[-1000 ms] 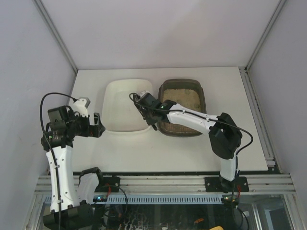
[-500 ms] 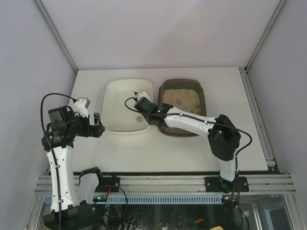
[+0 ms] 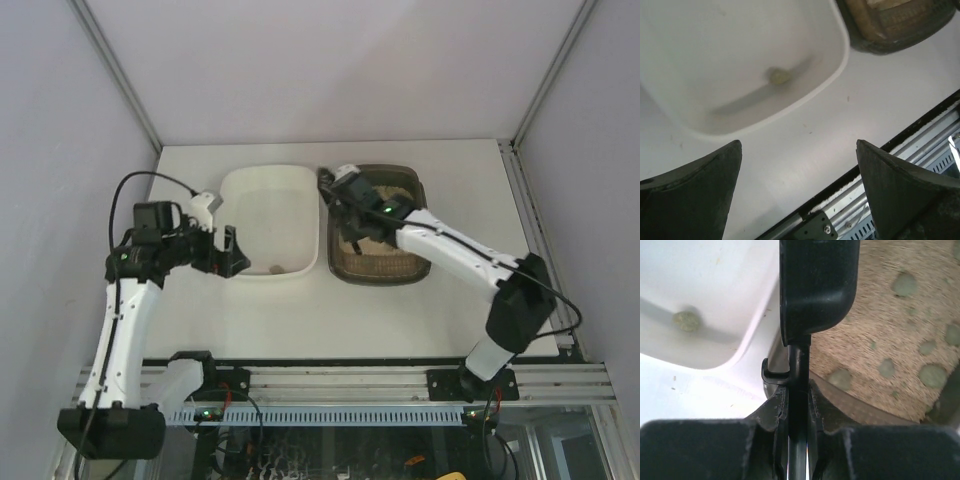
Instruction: Clean the litter box
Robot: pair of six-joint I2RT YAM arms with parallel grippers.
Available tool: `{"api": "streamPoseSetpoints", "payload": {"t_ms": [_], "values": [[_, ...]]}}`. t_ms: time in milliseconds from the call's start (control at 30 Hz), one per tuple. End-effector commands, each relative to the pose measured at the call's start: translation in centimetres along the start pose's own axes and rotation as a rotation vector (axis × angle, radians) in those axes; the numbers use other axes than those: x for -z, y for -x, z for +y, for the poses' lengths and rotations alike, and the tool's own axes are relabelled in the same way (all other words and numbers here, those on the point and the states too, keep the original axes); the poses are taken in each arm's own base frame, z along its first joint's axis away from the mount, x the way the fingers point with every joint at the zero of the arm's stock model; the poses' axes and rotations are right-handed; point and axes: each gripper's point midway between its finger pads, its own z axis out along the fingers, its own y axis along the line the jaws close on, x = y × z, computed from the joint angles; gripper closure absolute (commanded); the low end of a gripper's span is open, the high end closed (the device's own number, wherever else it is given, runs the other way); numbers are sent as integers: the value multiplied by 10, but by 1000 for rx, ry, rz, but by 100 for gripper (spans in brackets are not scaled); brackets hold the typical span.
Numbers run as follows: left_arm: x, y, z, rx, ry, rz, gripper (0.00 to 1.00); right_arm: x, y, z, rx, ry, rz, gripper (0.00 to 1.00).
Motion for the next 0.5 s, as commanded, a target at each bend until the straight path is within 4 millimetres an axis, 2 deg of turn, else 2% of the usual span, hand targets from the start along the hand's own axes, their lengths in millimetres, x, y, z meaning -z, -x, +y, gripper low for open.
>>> {"api": "streamPoseSetpoints", "payload": {"t_ms": [0,100,167,200,267,333,467], "values": [[-11,89,-42,-62,-122,-232,0,46,-2,-36,-256,78,25,100],[-39,130,-78,54,-270,-289,0,50,-21,-61,-382,81,78,100],[-64,150,-100,134,-351,-266,0,47,-29,-73,-430,71,107,100],[-87,156,-106,189,-370,-220,0,45,-33,-76,-454,75,132,100],[-120,166,-121,274,-401,-149,0,39,-41,-82,-511,87,188,100],[-152,170,-128,359,-399,-77,0,33,-48,-88,-547,85,228,100],[-199,170,-121,474,-261,-27,0,21,-53,-97,-547,65,254,100]]}}
